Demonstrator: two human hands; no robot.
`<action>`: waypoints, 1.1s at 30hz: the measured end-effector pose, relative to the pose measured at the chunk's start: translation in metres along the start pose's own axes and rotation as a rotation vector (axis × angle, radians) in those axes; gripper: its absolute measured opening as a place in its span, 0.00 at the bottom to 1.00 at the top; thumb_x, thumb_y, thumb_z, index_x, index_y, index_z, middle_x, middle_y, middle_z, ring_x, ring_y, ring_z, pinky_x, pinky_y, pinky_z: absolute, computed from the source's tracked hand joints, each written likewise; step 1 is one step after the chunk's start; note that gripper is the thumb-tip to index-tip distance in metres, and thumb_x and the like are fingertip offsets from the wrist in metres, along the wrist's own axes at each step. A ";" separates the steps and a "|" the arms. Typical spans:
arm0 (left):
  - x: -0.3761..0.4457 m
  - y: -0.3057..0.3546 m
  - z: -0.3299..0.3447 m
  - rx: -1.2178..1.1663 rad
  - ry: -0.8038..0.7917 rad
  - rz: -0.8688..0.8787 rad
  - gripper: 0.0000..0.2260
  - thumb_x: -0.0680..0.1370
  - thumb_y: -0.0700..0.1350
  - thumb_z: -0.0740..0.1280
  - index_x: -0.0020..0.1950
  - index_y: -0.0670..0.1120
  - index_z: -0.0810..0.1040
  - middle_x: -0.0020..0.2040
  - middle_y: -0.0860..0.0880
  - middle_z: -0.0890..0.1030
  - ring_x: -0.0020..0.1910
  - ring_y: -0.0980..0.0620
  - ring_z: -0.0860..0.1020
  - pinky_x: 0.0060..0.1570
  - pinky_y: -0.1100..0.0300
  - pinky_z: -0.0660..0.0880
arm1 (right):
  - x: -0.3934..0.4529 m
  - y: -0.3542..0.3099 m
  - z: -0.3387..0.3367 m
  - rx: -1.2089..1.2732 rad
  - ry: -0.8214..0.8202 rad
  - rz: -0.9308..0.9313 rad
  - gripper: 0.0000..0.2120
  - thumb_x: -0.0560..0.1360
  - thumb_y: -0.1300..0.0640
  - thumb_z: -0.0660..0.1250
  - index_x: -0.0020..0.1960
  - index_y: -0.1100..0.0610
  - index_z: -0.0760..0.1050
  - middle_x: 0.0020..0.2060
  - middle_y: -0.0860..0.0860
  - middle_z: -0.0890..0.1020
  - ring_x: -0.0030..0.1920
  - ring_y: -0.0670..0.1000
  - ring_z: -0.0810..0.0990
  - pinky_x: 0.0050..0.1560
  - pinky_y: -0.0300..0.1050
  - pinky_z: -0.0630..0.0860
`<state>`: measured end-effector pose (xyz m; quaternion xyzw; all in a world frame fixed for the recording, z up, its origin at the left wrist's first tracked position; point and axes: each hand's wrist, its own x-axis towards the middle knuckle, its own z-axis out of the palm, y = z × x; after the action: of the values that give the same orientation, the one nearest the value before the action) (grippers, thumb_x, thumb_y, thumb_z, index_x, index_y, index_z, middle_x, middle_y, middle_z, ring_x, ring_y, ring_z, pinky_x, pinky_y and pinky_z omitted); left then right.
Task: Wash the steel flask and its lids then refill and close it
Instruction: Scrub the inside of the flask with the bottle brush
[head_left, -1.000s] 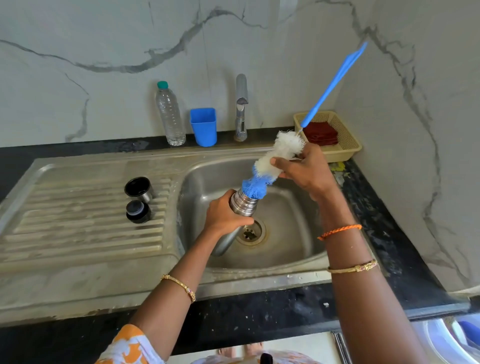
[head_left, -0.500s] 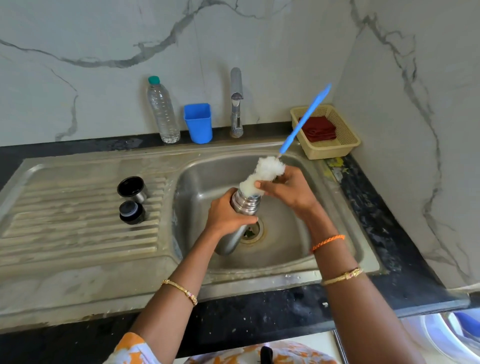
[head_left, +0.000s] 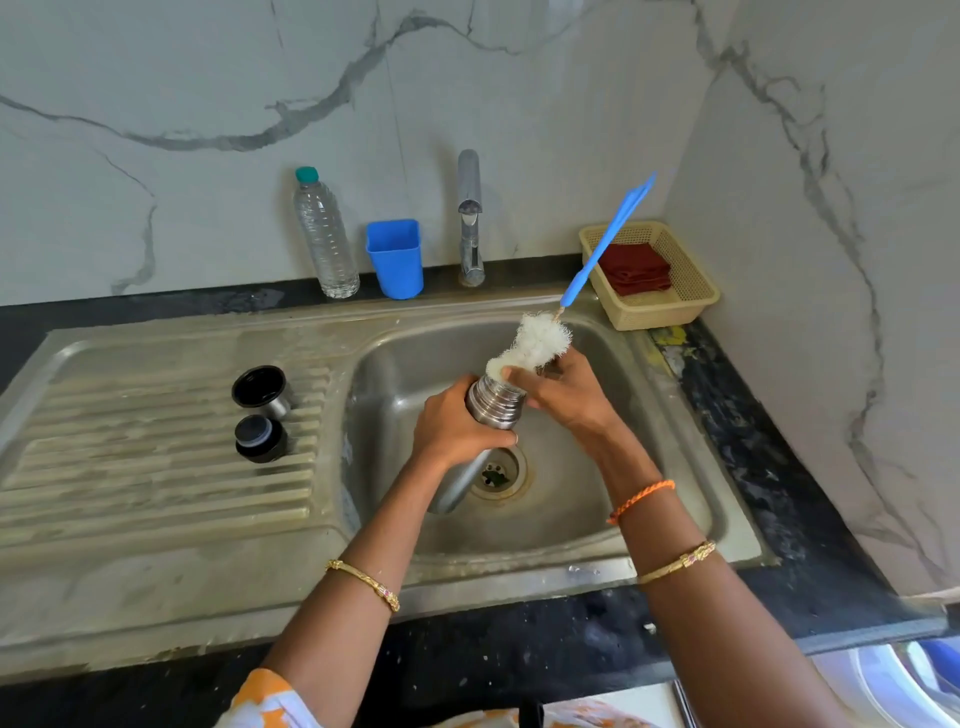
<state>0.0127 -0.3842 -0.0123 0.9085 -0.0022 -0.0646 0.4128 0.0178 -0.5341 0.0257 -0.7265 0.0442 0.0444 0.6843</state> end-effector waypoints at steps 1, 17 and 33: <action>0.000 0.001 -0.001 0.018 -0.026 0.008 0.28 0.57 0.53 0.79 0.55 0.55 0.76 0.47 0.56 0.82 0.47 0.54 0.80 0.49 0.52 0.79 | -0.002 -0.003 -0.002 0.009 -0.061 0.022 0.15 0.70 0.63 0.74 0.54 0.57 0.76 0.45 0.50 0.83 0.48 0.49 0.82 0.45 0.42 0.80; -0.021 0.014 0.000 -0.741 0.247 -0.488 0.48 0.61 0.54 0.78 0.76 0.54 0.57 0.76 0.42 0.58 0.72 0.43 0.61 0.66 0.47 0.64 | -0.004 -0.001 -0.023 0.077 0.241 -0.023 0.18 0.60 0.58 0.81 0.46 0.55 0.78 0.46 0.57 0.83 0.48 0.55 0.83 0.49 0.60 0.80; 0.032 0.033 0.013 -1.673 0.081 -0.829 0.19 0.73 0.49 0.69 0.57 0.39 0.72 0.45 0.40 0.79 0.42 0.42 0.80 0.38 0.46 0.77 | -0.095 -0.028 -0.048 -0.617 0.058 -0.052 0.06 0.75 0.60 0.67 0.41 0.59 0.81 0.34 0.55 0.83 0.35 0.51 0.80 0.44 0.49 0.80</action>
<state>0.0442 -0.4176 0.0005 0.2458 0.3838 -0.1555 0.8764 -0.0728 -0.5798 0.0684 -0.9017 0.0297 0.0173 0.4310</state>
